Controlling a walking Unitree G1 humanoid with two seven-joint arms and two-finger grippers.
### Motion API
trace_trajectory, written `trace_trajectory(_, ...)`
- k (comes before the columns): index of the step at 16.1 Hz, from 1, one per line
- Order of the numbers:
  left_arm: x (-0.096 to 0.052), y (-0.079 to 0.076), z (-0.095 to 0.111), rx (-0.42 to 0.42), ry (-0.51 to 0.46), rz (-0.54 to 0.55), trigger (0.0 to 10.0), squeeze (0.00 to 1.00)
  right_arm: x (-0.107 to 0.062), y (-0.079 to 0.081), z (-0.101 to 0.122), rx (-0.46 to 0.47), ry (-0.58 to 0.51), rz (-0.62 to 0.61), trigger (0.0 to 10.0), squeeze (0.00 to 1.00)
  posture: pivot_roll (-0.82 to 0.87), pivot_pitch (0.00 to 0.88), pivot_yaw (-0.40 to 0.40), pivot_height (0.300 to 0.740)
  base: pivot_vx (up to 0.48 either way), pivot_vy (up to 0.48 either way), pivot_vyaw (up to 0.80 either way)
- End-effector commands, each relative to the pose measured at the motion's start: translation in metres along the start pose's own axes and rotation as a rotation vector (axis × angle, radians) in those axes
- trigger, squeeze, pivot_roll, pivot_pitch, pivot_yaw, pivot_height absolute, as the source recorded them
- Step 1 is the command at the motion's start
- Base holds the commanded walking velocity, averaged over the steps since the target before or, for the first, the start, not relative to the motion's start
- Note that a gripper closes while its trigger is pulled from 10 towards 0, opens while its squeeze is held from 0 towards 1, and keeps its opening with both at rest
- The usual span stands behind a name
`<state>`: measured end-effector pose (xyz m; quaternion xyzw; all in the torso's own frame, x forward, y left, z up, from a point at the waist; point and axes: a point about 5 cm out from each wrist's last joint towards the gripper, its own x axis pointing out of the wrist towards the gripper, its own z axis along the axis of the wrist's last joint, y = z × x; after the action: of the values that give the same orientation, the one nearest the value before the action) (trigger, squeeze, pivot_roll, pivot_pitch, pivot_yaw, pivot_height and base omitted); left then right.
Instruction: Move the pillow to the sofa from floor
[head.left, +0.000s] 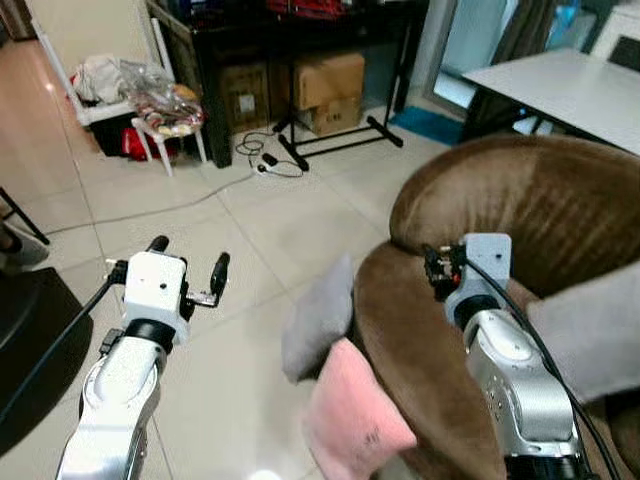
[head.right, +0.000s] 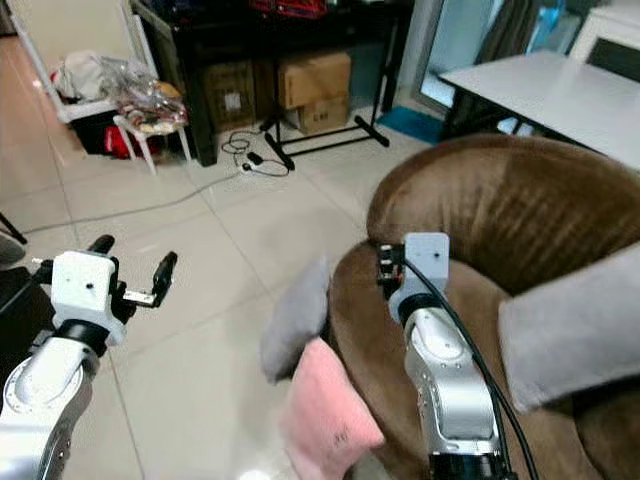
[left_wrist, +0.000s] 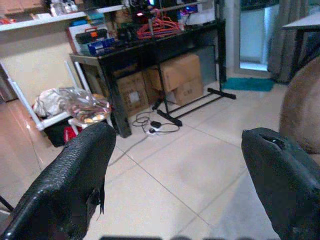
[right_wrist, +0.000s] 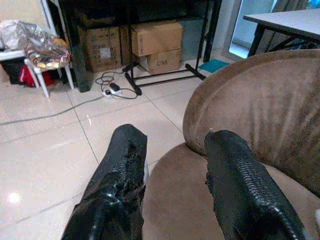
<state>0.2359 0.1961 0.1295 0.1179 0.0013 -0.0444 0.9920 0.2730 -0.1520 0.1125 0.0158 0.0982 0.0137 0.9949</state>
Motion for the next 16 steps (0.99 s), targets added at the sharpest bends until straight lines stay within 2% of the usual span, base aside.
trace_trajectory(1, 0.0, 0.005, -0.001, 0.015, 0.006, 0.008, 10.0, 0.0, 0.001, 0.002, 0.001, 0.021, -0.006, 0.0, 10.0, 0.0, 0.02, 0.0, -0.031, 0.74, 0.281, 0.0, 0.0)
trace_trajectory(5, 0.0, 0.003, -0.002, 0.032, 0.012, 0.015, 10.0, 0.0, 0.001, 0.003, -0.001, 0.028, 0.002, 0.006, 10.0, 0.0, 0.02, 0.0, -0.035, 0.716, 0.0, 0.0, 0.0)
trace_trajectory(16, -0.004, 0.002, -0.012, 0.065, 0.033, 0.028, 10.0, 0.0, 0.002, 0.006, -0.003, 0.011, 0.004, 0.024, 10.0, 0.0, 0.03, 0.0, -0.047, 0.607, 0.0, 0.0, 0.0)
